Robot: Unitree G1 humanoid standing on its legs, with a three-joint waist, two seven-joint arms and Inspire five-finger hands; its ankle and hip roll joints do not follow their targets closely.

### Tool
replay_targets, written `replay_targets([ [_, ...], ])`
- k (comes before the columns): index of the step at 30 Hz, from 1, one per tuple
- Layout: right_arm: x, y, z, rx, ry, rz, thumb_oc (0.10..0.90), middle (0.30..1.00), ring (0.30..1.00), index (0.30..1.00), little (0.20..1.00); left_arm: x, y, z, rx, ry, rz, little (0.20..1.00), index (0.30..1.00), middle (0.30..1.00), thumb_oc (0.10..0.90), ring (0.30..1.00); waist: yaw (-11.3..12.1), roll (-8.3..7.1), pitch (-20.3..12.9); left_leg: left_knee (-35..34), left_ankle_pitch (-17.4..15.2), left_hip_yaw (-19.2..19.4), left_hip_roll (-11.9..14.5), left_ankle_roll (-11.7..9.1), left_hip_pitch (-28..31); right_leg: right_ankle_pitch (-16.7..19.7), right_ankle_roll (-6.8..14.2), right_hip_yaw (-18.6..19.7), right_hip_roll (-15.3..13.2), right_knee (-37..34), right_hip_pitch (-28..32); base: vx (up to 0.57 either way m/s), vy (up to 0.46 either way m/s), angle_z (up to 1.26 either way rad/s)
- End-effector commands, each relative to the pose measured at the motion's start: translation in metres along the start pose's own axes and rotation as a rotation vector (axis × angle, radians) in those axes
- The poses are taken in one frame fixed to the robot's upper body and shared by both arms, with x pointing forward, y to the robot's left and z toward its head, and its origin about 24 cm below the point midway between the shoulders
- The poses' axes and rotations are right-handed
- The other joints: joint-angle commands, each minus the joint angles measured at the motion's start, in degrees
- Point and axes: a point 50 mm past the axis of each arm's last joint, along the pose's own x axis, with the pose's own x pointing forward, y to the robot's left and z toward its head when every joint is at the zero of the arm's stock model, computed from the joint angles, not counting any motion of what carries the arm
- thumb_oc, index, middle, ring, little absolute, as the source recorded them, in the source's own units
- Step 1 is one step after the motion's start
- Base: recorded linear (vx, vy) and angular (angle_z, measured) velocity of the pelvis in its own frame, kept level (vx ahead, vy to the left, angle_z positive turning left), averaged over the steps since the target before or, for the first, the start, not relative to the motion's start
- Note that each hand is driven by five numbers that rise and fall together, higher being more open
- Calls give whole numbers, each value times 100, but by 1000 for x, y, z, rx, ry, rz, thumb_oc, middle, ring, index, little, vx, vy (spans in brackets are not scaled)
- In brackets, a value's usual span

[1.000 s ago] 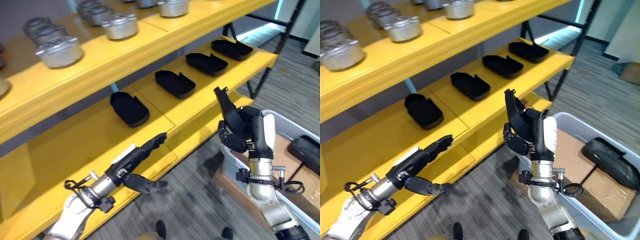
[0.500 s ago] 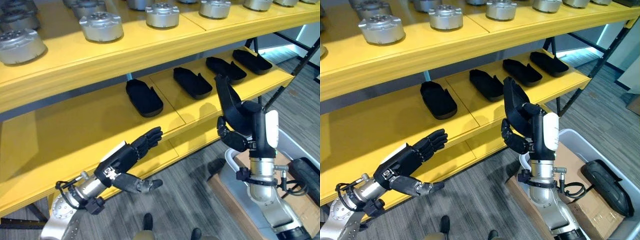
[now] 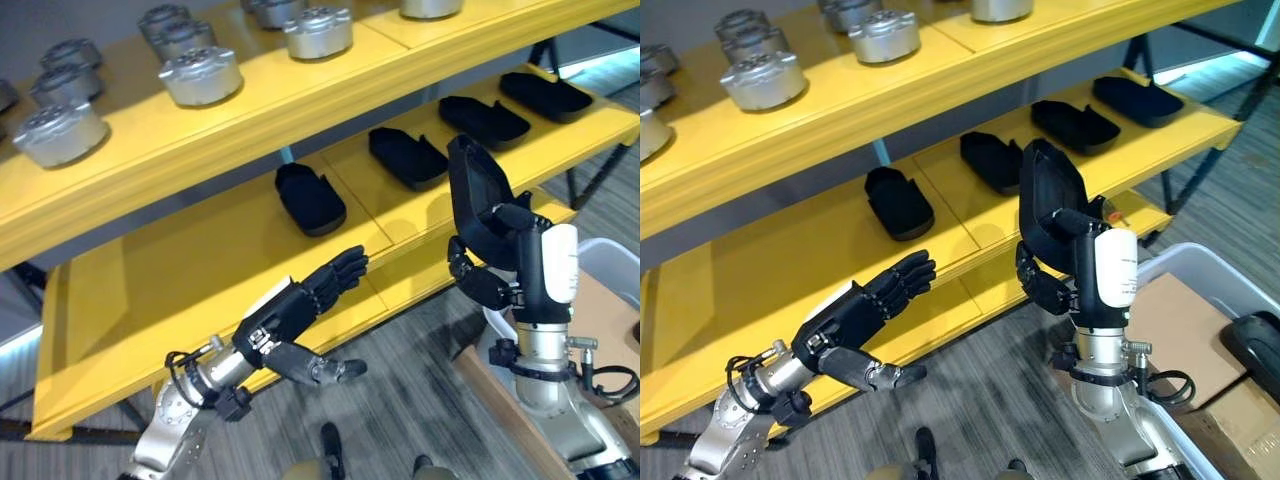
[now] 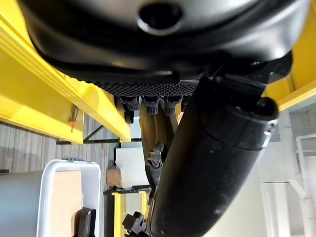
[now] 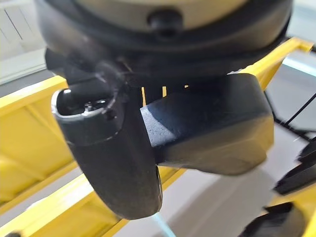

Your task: Move parts from the plastic box to the shelf.

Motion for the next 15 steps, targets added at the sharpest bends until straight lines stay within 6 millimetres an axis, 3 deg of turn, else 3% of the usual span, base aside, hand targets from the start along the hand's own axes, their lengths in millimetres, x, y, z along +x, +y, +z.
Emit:
replay_targets([
  [1,44,-34,23,28,-229,-271,400,300,300,300,300,8,10,44,90,-269,4,1000,1000,1000,900,1000,-251,-253,-383,591,-750,252,624,-384,719,274,-220,101,599,-428,159,-73,260,-7],
  [2,43,-37,18,14,-229,-271,400,300,300,300,300,9,9,45,73,-282,-4,1000,1000,1000,900,1000,-275,-267,-415,517,-273,188,995,-548,700,296,-208,101,520,-467,177,-72,247,6],
  [4,44,-42,15,4,-239,-257,400,300,300,300,300,9,11,46,68,-294,10,1000,1000,1000,900,1000,-312,-289,-443,408,35,42,1296,-648,738,360,-159,123,353,-505,159,-108,415,16],
  [5,45,-43,16,4,-251,-244,400,300,300,300,300,9,12,46,76,-295,31,1000,1000,1000,900,1000,-300,-265,-435,362,89,-208,1344,-676,761,369,-135,234,276,-484,114,-117,476,14],
  [7,47,-44,17,-3,-270,-234,400,300,300,300,300,7,12,45,85,-293,56,1000,1000,1000,900,1000,-275,-157,-428,237,-114,-403,1255,-693,896,346,-74,328,215,-414,45,-98,385,-7],
  [10,48,-47,19,-39,-281,-241,400,300,300,300,300,1,12,46,107,-292,55,1000,1000,1000,900,1000,-224,-47,-415,63,-383,-225,1144,-662,1001,362,31,215,75,-399,116,-122,383,-27],
  [11,50,-48,18,-44,-266,-231,400,300,300,300,300,-2,13,45,91,-283,41,1000,1000,1000,900,1000,-210,-68,-436,-133,-606,-42,1056,-618,1082,468,128,98,-42,-495,191,-148,455,7],
  [15,50,-48,14,-69,-240,-227,400,300,300,300,300,-3,16,45,89,-275,33,1000,1000,1000,900,1000,-159,-119,-479,-519,-800,52,839,-547,1235,719,379,-29,-250,-711,303,-99,304,50],
])
